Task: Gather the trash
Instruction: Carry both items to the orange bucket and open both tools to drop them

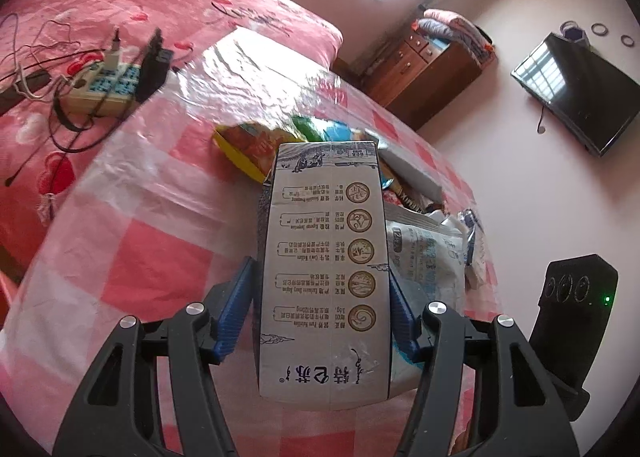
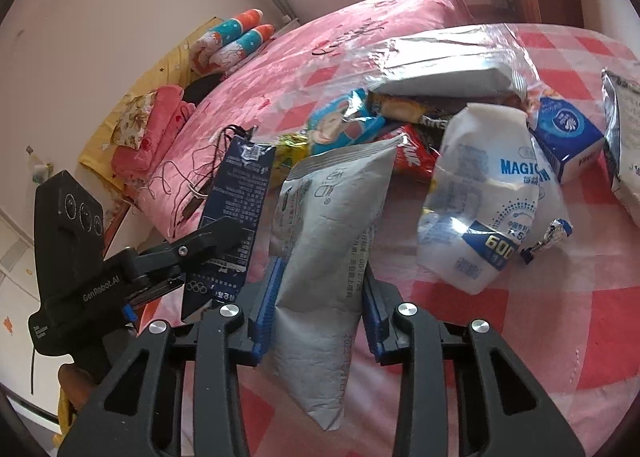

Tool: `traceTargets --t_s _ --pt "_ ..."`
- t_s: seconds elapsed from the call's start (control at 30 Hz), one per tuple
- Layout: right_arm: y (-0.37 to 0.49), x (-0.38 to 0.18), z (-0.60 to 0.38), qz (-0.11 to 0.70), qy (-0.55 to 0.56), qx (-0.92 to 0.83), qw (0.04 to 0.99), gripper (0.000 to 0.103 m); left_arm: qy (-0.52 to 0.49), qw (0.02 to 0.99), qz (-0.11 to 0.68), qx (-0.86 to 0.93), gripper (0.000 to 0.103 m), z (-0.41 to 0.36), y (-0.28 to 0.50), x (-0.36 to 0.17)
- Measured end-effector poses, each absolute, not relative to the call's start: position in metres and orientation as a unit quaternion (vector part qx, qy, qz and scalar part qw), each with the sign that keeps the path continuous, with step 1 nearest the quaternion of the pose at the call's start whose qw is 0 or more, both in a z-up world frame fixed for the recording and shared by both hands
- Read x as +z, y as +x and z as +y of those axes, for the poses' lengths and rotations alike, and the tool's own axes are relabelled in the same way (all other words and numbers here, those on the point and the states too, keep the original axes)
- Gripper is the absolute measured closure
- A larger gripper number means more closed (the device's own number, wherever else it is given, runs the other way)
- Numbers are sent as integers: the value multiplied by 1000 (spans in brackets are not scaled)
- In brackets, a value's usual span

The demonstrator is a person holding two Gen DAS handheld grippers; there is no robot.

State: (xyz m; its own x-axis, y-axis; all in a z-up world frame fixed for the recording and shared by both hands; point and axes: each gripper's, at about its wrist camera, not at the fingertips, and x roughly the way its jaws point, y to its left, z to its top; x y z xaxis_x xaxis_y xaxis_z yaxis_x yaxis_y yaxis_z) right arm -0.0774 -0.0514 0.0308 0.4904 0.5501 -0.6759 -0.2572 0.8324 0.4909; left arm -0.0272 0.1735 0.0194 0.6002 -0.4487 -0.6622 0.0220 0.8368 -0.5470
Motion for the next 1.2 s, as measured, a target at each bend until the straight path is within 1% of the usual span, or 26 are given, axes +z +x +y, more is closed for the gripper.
traceTargets --t_s 0.27,0.57,0.8,0.93,1.03,1.07,1.1,1.13,1.17,1.2 --pt "-91 64 -24 428 157 269 849 67 -269 877 382 -112 41 212 -65 47" --pt "-103 92 66 427 111 356 824 67 -281 904 323 -13 41 299 -136 69" --pt "-117 83 161 445 51 418 791 67 -300 899 306 86 41 370 -182 57" --pt "-120 70 210 462 26 438 771 67 -315 887 310 134 41 402 -203 37" --pt "-126 58 244 472 4 439 765 64 -311 878 321 170 39 416 -208 21" --pt "-126 52 254 478 1 445 757 61 -305 876 326 180 39 416 -210 17" --pt "-126 47 260 485 2 448 751 47 -298 874 332 192 37 418 -210 11" --pt "-126 43 264 489 4 444 751 39 -290 870 341 208 34 421 -210 4" --pt "-126 40 265 492 6 439 752 28 -288 868 344 214 25 425 -212 1" --pt "-127 38 264 492 7 436 754 25 -286 866 346 221 23 428 -214 -2"
